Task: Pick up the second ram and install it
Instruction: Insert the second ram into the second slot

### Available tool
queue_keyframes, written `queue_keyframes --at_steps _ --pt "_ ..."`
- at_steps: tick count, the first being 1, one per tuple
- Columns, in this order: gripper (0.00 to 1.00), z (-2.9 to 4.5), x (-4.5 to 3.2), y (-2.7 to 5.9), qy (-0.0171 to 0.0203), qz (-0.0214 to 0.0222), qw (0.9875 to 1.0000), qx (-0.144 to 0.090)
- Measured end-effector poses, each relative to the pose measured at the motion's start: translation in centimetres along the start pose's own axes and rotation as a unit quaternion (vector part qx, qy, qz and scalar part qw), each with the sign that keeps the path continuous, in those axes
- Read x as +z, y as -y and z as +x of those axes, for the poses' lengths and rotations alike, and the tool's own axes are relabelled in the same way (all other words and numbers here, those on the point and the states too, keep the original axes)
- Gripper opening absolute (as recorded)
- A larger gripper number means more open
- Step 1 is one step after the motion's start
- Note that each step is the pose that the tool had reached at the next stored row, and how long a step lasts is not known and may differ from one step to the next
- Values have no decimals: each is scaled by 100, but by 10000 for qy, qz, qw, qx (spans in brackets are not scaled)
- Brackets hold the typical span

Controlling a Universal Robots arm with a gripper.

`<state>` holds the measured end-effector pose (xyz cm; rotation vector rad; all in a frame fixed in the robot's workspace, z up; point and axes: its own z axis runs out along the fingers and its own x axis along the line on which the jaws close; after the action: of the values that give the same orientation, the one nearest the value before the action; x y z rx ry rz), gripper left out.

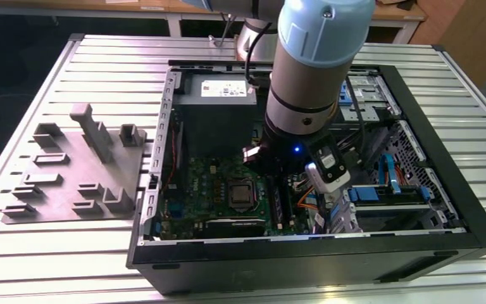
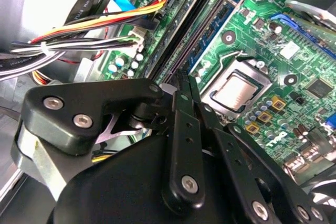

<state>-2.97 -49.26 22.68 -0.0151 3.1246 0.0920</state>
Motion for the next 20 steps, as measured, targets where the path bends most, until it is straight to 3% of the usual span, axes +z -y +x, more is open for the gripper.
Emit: queue_keyframes --at_steps 20 --pt "11 -1 31 -23 8 -5 10000 50"
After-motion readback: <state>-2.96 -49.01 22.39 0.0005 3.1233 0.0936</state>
